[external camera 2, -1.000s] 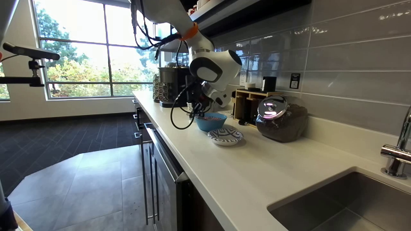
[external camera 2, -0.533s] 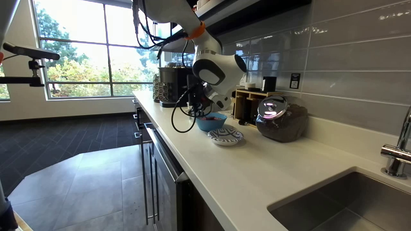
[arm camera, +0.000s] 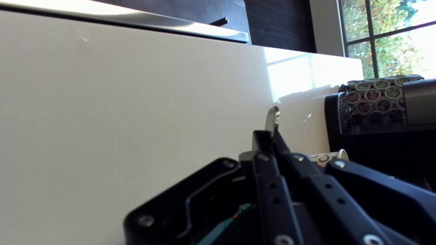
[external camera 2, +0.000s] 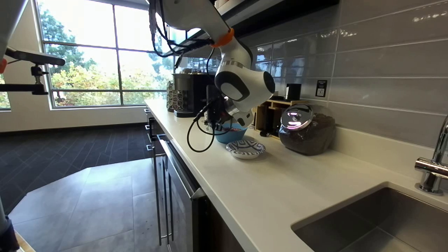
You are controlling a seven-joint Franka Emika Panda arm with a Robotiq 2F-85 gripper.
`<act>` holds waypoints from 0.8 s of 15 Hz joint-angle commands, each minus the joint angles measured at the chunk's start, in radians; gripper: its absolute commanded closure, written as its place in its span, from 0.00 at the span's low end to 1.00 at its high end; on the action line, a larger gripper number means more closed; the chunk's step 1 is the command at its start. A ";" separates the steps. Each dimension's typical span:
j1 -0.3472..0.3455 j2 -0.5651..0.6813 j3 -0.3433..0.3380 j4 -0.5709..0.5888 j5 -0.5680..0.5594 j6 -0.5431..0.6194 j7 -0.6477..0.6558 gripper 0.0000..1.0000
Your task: Put some of the contents of the blue blow onto the white plate using the silver spoon
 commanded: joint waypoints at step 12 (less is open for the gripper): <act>-0.087 0.022 -0.074 -0.075 0.216 -0.357 -0.322 0.99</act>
